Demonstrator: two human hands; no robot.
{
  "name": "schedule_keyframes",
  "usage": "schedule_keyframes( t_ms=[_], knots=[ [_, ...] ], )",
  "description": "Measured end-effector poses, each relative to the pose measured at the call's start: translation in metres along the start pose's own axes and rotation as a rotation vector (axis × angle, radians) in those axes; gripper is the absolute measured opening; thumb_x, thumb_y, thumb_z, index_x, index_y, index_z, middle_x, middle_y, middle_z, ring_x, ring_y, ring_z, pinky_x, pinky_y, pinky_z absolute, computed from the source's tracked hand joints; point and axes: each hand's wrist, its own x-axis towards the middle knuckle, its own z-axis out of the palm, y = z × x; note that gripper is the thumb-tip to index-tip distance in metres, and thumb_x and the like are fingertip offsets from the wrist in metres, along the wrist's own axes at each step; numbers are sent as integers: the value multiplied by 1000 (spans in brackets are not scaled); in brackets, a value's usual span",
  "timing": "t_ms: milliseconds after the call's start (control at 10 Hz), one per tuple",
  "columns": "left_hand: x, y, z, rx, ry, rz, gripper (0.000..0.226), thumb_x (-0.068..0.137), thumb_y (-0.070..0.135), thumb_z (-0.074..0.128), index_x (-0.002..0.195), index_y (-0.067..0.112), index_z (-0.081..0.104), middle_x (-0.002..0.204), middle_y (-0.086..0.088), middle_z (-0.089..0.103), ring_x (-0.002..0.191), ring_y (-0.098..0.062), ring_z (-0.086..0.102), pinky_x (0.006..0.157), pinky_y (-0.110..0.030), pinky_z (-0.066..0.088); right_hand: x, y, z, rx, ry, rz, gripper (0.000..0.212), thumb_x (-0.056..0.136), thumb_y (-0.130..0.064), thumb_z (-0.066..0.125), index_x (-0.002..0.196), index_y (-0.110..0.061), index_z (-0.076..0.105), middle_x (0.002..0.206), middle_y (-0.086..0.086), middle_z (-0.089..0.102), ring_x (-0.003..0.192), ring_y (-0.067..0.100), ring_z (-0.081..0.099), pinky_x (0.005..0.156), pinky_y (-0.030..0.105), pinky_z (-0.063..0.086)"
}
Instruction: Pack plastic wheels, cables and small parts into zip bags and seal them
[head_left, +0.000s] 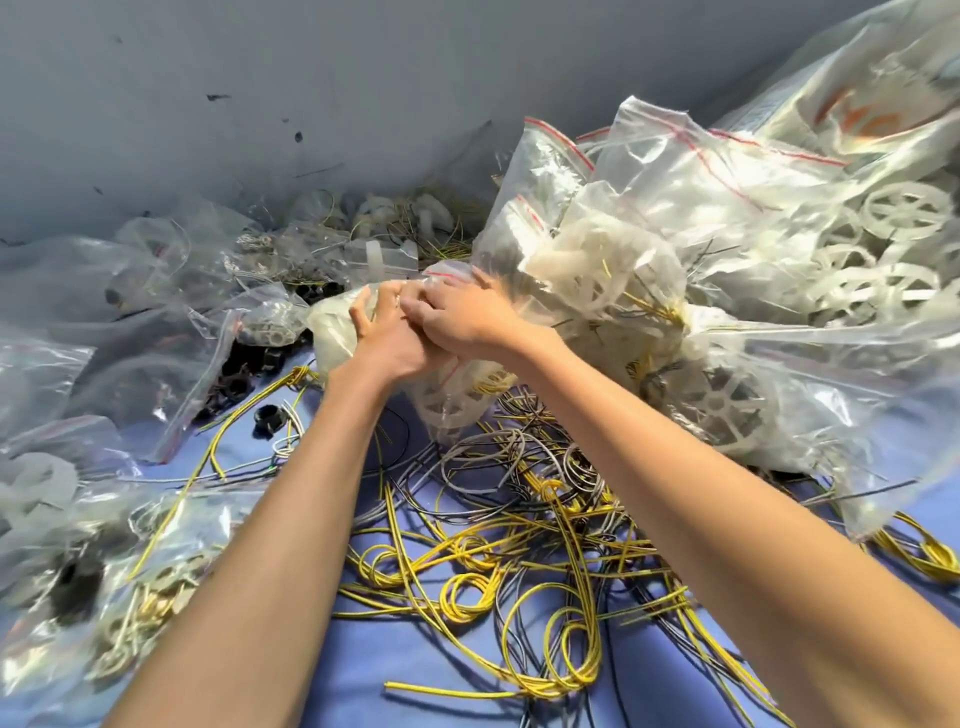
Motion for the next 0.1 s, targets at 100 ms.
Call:
schedule_keyframes(
  t_ms=[100],
  knots=[
    [3, 1, -17, -67, -115, 57, 44, 92, 40, 51, 130, 18, 52, 141, -4, 43, 133, -20, 32, 112, -38, 16, -19, -1, -30, 597, 214, -153, 23, 89, -26, 61, 100, -9, 73, 100, 6, 72, 96, 18, 66, 92, 40, 51]
  ],
)
